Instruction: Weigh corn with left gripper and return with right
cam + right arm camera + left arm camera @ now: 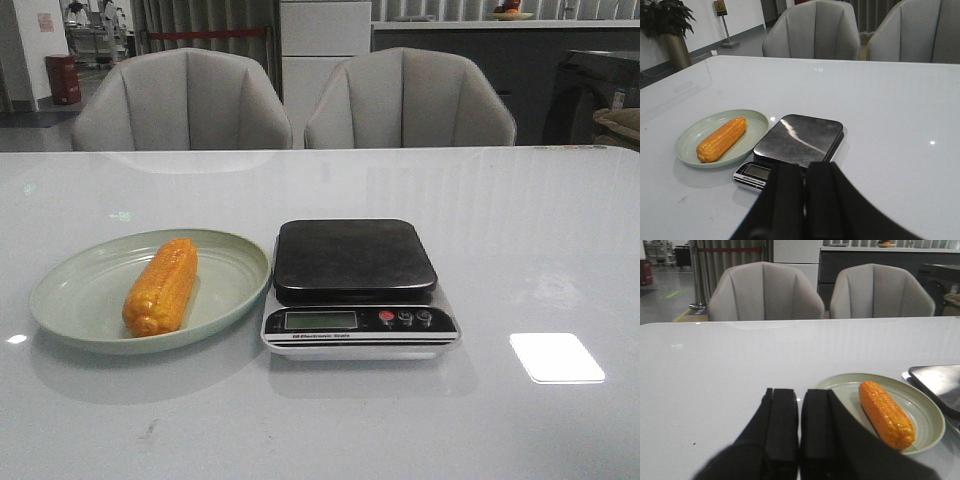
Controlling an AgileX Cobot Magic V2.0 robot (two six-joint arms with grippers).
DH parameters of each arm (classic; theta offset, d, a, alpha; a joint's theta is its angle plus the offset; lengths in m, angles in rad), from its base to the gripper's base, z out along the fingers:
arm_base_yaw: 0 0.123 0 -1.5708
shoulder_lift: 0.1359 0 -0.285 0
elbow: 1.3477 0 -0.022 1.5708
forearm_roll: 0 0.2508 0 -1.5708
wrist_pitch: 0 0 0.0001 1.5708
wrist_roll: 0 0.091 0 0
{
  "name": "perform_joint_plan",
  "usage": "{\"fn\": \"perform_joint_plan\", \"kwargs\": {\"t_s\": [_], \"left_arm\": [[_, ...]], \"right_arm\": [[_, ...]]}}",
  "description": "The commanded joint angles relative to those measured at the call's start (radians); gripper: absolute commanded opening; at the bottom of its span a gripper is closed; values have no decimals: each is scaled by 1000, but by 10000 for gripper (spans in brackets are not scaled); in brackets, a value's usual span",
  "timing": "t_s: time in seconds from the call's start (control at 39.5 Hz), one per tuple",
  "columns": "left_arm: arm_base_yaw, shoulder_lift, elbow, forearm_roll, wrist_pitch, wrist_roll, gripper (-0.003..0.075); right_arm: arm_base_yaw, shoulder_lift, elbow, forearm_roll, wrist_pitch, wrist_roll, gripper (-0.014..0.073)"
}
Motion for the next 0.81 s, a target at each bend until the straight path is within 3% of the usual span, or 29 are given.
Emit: {"fn": "perform_joint_plan", "kwargs": {"t_s": [0.0,0.78], "left_arm": [[-35,-23,30,1,-82,-1,113],[-41,-23,30,1,-82,-1,113]], "right_arm": [[-3,10,-29,-17,-85,-10,159],[-37,10,-29,-18,-96,-31,159]]}}
